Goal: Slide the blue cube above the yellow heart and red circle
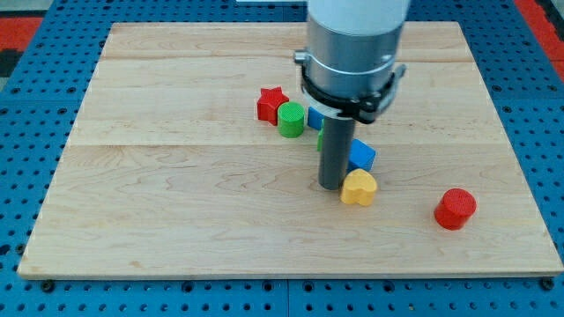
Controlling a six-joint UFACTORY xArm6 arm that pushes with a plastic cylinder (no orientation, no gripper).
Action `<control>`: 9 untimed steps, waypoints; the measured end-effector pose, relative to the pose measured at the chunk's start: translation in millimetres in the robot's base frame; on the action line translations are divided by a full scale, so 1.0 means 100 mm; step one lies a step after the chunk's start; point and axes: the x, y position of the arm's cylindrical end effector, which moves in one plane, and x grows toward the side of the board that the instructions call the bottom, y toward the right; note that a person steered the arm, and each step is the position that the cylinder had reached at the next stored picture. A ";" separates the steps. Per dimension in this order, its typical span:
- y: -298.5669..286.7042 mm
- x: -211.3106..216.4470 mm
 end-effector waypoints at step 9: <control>-0.19 -0.52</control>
